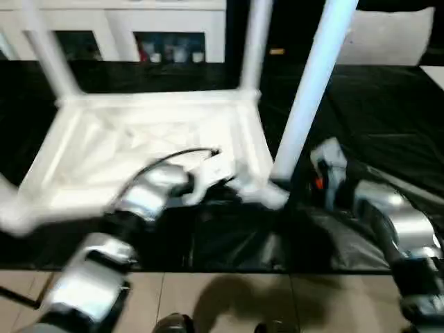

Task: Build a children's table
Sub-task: Rotate leg to tighten

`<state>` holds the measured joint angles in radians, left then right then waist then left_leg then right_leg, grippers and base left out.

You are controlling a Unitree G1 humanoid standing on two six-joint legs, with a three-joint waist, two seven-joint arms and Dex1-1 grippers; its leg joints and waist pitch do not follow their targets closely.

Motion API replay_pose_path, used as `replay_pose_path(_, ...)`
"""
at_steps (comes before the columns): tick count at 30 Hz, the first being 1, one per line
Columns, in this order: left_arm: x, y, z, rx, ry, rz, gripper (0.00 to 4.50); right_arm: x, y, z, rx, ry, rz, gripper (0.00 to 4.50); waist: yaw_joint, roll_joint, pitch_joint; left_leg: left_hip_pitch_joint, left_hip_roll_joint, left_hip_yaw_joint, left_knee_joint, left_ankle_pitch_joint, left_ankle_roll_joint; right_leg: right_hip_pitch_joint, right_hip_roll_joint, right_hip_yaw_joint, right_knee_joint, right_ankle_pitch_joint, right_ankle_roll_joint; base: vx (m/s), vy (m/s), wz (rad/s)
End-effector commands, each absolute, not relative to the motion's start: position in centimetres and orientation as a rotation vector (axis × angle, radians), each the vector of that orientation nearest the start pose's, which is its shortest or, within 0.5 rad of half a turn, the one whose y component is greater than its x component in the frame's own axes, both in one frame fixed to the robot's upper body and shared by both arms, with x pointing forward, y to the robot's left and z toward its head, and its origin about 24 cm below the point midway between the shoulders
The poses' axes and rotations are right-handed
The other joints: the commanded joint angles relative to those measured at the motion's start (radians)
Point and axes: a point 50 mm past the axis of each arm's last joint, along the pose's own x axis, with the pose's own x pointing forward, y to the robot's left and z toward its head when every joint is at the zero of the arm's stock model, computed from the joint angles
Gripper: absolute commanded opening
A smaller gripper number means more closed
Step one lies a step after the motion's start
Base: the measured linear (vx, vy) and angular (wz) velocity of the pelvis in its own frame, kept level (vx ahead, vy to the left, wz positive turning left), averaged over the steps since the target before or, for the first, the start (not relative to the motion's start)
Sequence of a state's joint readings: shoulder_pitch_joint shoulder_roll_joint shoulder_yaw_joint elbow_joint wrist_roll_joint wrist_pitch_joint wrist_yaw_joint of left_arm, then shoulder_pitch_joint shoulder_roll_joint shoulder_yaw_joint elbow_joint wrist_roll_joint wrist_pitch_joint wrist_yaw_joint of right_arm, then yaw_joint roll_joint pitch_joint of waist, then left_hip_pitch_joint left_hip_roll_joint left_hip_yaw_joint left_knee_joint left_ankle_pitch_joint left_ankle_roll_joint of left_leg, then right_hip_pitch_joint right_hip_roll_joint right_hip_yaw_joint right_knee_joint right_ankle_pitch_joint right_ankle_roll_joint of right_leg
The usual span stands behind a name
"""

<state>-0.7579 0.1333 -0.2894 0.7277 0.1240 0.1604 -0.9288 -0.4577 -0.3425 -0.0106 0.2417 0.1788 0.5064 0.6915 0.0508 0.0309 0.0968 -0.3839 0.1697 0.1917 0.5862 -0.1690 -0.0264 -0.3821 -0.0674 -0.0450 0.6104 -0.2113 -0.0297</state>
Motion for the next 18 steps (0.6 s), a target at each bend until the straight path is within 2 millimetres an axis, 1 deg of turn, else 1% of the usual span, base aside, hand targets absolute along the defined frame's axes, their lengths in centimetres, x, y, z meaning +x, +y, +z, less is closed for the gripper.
replay_pose_path(1,34.2,4.1,6.8,0.362,0.348,-1.144,0.0,32.1,-15.8,5.9,-0.047,0.445,0.613,1.96,0.003,-0.018,-0.057,0.019,0.06,-0.035,-0.078,-0.213,0.023,0.028,-0.09,0.046,-0.088,-0.252,-0.211,0.0,0.0,0.0)
replay_pose_path(2,34.1,3.3,6.9,0.362,0.342,-1.125,0.0,32.5,-15.4,5.6,-0.04,0.455,0.555,1.96,0.002,-0.019,-0.057,0.018,0.056,-0.034,-0.077,-0.213,0.035,0.029,-0.091,0.044,-0.092,-0.265,-0.203,0.0,0.0,0.0)
replay_pose_path(3,34.0,2.5,7.1,0.361,0.329,-1.125,0.0,32.8,-15.1,5.6,-0.032,0.441,0.511,1.96,0.0,-0.018,-0.056,0.02,0.057,-0.032,-0.077,-0.211,0.041,0.026,-0.092,0.046,-0.095,-0.269,-0.201,0.0,0.0,0.0)
replay_pose_path(4,33.9,2.1,7.2,0.36,0.322,-1.129,0.0,33.0,-15.0,5.6,-0.029,0.428,0.494,1.96,-0.001,-0.018,-0.057,0.018,0.057,-0.033,-0.077,-0.209,0.043,0.027,-0.094,0.046,-0.095,-0.272,-0.199,0.0,0.0,0.0)
replay_pose_path(5,33.8,2.0,7.2,0.358,0.32,-1.13,0.0,33.1,-14.9,5.7,-0.036,0.415,0.489,1.96,-0.002,-0.018,-0.057,0.019,0.058,-0.033,-0.077,-0.21,0.045,0.027,-0.092,0.045,-0.096,-0.272,-0.194,0.0,0.0,0.0)
replay_pose_path(6,33.8,1.7,7.2,0.356,0.321,-1.128,0.0,33.2,-14.8,5.9,-0.054,0.385,0.479,1.96,-0.002,-0.016,-0.057,0.019,0.059,-0.032,-0.078,-0.211,0.046,0.026,-0.092,0.046,-0.097,-0.261,-0.192,0.0,0.0,0.0)
replay_pose_path(7,33.8,1.7,7.2,0.362,0.324,-1.127,0.0,33.3,-14.8,6.0,-0.062,0.373,0.474,1.96,-0.002,-0.017,-0.057,0.018,0.058,-0.032,-0.078,-0.209,0.049,0.027,-0.092,0.046,-0.097,-0.254,-0.191,0.0,0.0,0.0)
replay_pose_path(8,33.7,1.7,7.2,0.366,0.327,-1.126,0.0,33.3,-14.8,6.0,-0.066,0.366,0.471,1.96,-0.002,-0.014,-0.058,0.018,0.058,-0.032,-0.078,-0.205,0.055,0.028,-0.092,0.045,-0.094,-0.238,-0.193,0.0,0.0,0.0)
replay_pose_path(9,33.8,1.9,7.1,0.387,0.331,-1.121,0.0,33.3,-14.6,6.2,-0.027,0.353,0.497,2.3,-0.002,-0.016,-0.058,0.016,0.058,-0.031,-0.078,-0.199,0.063,0.029,-0.091,0.045,-0.094,-0.221,-0.196,0.0,0.0,0.0)
replay_pose_path(11,34.0,2.6,7.1,0.424,0.328,-1.114,0.0,33.1,-14.5,7.0,0.032,0.295,0.537,2.63,-0.001,-0.014,-0.057,0.015,0.059,-0.031,-0.079,-0.198,0.073,0.03,-0.092,0.046,-0.094,-0.208,-0.199,0.0,0.0,0.0)
replay_pose_path(12,34.1,3.0,7.1,0.431,0.314,-1.111,0.0,33.0,-14.5,7.3,0.043,0.27,0.559,2.7,0.001,-0.013,-0.058,0.016,0.059,-0.031,-0.078,-0.202,0.077,0.03,-0.092,0.046,-0.095,-0.208,-0.199,0.0,0.0,0.0)
replay_pose_path(13,34.2,3.2,7.1,0.43,0.309,-1.103,0.0,33.0,-14.6,7.4,0.042,0.263,0.567,2.81,0.003,-0.013,-0.06,0.015,0.06,-0.031,-0.077,-0.193,0.08,0.031,-0.093,0.046,-0.093,-0.187,-0.201,0.0,0.0,0.0)
replay_pose_path(14,34.3,3.3,7.1,0.429,0.311,-1.097,0.0,32.9,-14.7,7.3,0.039,0.266,0.568,2.92,0.003,-0.013,-0.06,0.013,0.059,-0.031,-0.077,-0.178,0.086,0.033,-0.091,0.045,-0.09,-0.161,-0.207,0.0,0.0,0.0)
replay_pose_path(15,34.3,3.8,6.9,0.448,0.322,-1.094,0.0,32.8,-15.0,7.3,0.017,0.263,0.583,3.01,0.004,-0.013,-0.059,0.014,0.06,-0.03,-0.077,-0.17,0.091,0.032,-0.091,0.044,-0.089,-0.148,-0.212,0.0,0.0,0.0)
replay_pose_path(16,34.4,4.0,6.8,0.455,0.325,-1.093,0.0,32.7,-15.1,7.3,0.012,0.263,0.588,3.01,0.004,-0.014,-0.059,0.014,0.06,-0.03,-0.076,-0.169,0.092,0.033,-0.091,0.044,-0.09,-0.147,-0.212,0.0,0.0,0.0)
replay_pose_path(18,34.5,4.6,6.6,0.468,0.336,-1.087,0.0,32.4,-15.4,7.4,0.008,0.26,0.629,3.22,0.005,-0.015,-0.057,0.014,0.06,-0.029,-0.077,-0.173,0.093,0.033,-0.091,0.044,-0.09,-0.153,-0.214,0.0,0.0,0.0)
